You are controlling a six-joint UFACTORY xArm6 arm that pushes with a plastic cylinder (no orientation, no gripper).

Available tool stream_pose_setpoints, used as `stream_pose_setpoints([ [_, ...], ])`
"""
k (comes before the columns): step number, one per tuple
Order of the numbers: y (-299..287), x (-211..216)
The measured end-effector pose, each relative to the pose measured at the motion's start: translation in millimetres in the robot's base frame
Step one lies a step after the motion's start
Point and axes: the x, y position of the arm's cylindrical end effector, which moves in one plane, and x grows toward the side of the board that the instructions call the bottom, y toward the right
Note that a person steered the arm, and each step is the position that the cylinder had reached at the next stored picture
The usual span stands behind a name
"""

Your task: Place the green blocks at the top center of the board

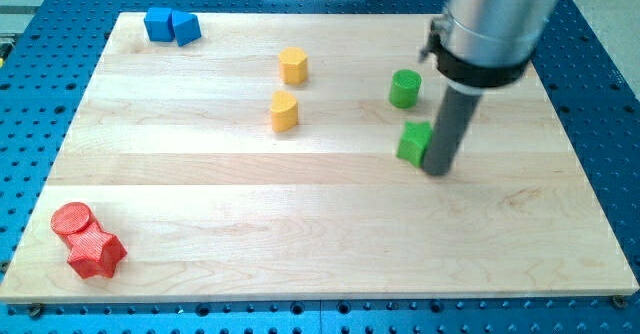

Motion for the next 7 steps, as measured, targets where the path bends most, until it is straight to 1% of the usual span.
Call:
stream_pose_setpoints([
  [1,-44,-44],
  [2,-65,-33],
  [3,-88,-41],
  [4,-88,-60],
  [6,-36,-56],
  [7,-37,-97],
])
